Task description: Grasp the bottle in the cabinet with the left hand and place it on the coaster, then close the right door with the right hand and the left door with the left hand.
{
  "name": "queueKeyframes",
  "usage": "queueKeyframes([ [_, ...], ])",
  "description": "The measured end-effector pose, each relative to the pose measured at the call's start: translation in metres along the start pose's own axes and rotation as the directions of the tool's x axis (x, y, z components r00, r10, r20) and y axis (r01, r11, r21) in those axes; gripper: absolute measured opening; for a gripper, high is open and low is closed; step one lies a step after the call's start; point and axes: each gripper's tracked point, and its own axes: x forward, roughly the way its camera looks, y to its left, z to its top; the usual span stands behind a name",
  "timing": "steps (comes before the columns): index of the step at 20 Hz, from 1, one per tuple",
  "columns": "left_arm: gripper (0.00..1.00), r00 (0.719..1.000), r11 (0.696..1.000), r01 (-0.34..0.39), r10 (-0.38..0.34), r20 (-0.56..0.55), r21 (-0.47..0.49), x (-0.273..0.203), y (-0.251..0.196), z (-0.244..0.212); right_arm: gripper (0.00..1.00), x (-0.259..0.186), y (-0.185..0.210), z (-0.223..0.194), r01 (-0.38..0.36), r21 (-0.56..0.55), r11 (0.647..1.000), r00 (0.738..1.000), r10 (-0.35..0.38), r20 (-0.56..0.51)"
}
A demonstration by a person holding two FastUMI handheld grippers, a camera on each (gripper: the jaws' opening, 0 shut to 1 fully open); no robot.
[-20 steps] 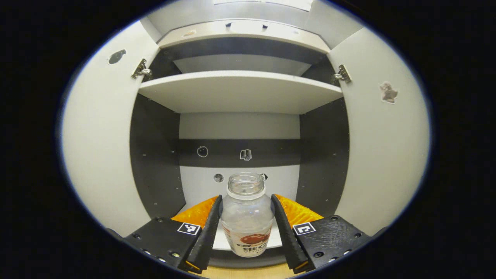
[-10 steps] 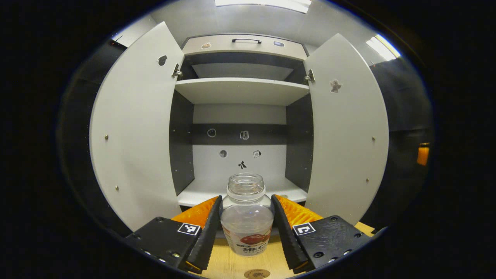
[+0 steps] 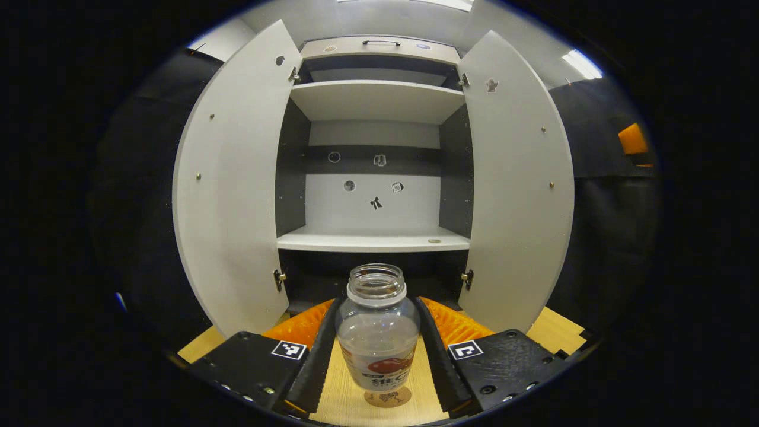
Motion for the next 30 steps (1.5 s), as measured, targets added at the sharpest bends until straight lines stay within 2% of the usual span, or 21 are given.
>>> queueKeyframes([
  [2,0.69,0.999,1.000,-0.007,0.007,-0.034,-0.019,0.001,-0.005,-0.030,0.97,-0.001,-0.002,-0.007,-0.003,-0.007,1.000,1.000,0.003,-0.021],
  [3,0.72,0.999,1.000,-0.011,0.010,-0.047,-0.016,0.002,-0.007,-0.044,0.98,-0.002,-0.003,-0.009,-0.004,-0.010,1.000,1.000,0.003,-0.027],
  [8,0.72,0.995,1.000,-0.006,0.007,-0.100,0.010,0.012,-0.023,-0.110,0.98,0.005,-0.005,-0.022,-0.008,-0.054,0.998,0.997,0.004,-0.075],
  [15,0.72,0.992,1.000,-0.012,0.016,-0.123,0.028,0.041,-0.021,-0.152,0.98,0.021,0.001,-0.043,-0.025,-0.075,0.997,0.989,0.014,-0.145],
  [18,0.71,0.994,0.998,-0.014,0.020,-0.104,0.054,0.051,-0.021,-0.153,0.98,0.027,0.003,-0.051,-0.029,-0.067,0.997,0.984,0.017,-0.176],
  [21,0.75,0.995,0.999,-0.018,0.021,-0.100,0.032,0.051,-0.022,-0.152,0.99,0.030,0.007,-0.054,-0.036,-0.058,0.998,0.980,0.024,-0.196],
  [25,0.72,0.995,0.998,-0.001,0.007,-0.100,0.058,0.048,-0.027,-0.152,0.98,0.033,0.006,-0.052,-0.032,-0.063,0.997,0.982,0.020,-0.190],
  [30,0.78,0.995,0.997,-0.015,0.022,-0.100,0.075,0.047,-0.025,-0.151,0.98,0.034,0.006,-0.052,-0.028,-0.060,0.998,0.981,0.016,-0.192],
])
